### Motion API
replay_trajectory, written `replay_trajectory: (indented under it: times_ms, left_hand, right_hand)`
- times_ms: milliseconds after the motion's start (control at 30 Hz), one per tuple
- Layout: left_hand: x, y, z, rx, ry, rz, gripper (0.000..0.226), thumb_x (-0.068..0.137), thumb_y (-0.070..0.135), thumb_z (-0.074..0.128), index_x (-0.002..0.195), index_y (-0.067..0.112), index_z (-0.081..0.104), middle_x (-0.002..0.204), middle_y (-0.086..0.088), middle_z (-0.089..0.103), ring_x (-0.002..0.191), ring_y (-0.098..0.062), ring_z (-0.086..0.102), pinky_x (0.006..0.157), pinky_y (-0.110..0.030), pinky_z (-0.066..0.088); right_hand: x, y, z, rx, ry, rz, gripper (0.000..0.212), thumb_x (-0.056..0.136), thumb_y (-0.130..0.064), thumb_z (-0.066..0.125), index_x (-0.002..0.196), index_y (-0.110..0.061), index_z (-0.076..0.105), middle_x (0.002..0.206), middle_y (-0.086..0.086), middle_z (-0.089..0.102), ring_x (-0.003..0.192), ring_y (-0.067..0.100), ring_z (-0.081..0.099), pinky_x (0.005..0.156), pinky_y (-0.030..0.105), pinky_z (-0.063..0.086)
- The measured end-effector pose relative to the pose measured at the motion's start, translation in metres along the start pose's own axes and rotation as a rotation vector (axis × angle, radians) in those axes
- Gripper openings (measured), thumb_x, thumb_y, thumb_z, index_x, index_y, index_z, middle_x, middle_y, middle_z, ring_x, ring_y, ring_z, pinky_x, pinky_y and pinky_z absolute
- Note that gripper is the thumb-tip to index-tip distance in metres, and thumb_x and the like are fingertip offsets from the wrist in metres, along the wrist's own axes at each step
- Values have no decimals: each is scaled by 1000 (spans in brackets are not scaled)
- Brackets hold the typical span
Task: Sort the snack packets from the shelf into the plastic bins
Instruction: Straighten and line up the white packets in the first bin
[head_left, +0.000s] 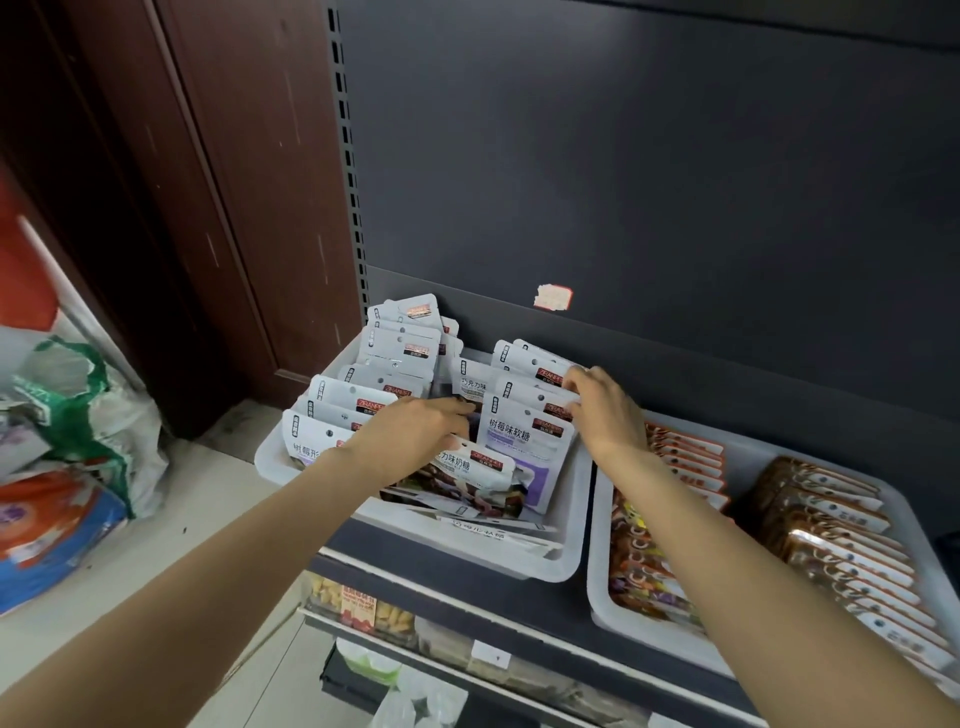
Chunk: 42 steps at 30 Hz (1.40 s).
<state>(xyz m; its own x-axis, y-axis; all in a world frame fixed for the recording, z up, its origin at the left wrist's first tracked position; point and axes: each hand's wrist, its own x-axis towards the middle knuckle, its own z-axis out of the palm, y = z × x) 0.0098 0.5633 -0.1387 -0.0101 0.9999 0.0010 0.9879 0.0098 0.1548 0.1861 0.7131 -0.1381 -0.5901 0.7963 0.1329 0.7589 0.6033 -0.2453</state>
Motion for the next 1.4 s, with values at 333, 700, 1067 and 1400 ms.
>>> replay_trajectory:
  times_ms: [333, 700, 1067, 1400]
  left_hand:
    - [17, 9, 10, -72, 54, -35, 39, 91, -5, 48, 120, 18, 61, 150, 7, 36, 117, -22, 57, 92, -35, 50]
    - [28, 17, 4, -436, 28, -245, 38, 94, 36, 52, 131, 26, 53, 123, 3, 63, 109, -14, 60, 97, -33, 48]
    - [71, 41, 5, -655, 128, -478, 35, 80, 27, 72, 107, 8, 61, 96, -8, 67, 90, -25, 63, 77, -31, 49]
    - [58, 6, -5, -602, 235, -492, 33, 88, -1, 53, 118, 12, 57, 95, -8, 61, 78, -22, 53, 56, -18, 33]
  right_hand:
    - [-15, 17, 3, 192, -168, -73, 30, 96, -33, 51, 118, -15, 60, 134, -6, 42, 118, 15, 47, 90, 24, 37]
    - [-2, -7, -2, 149, 100, 34, 21, 96, -21, 50, 78, -12, 46, 89, 4, 48, 72, 16, 48, 51, 19, 29]
    - [1, -14, -4, 925, -336, 124, 28, 99, -11, 43, 112, -2, 66, 102, 2, 67, 88, 9, 66, 76, 16, 53]
    - [6, 9, 14, 172, -142, 60, 18, 93, -25, 59, 107, -16, 64, 114, 6, 63, 103, 23, 59, 77, 30, 46]
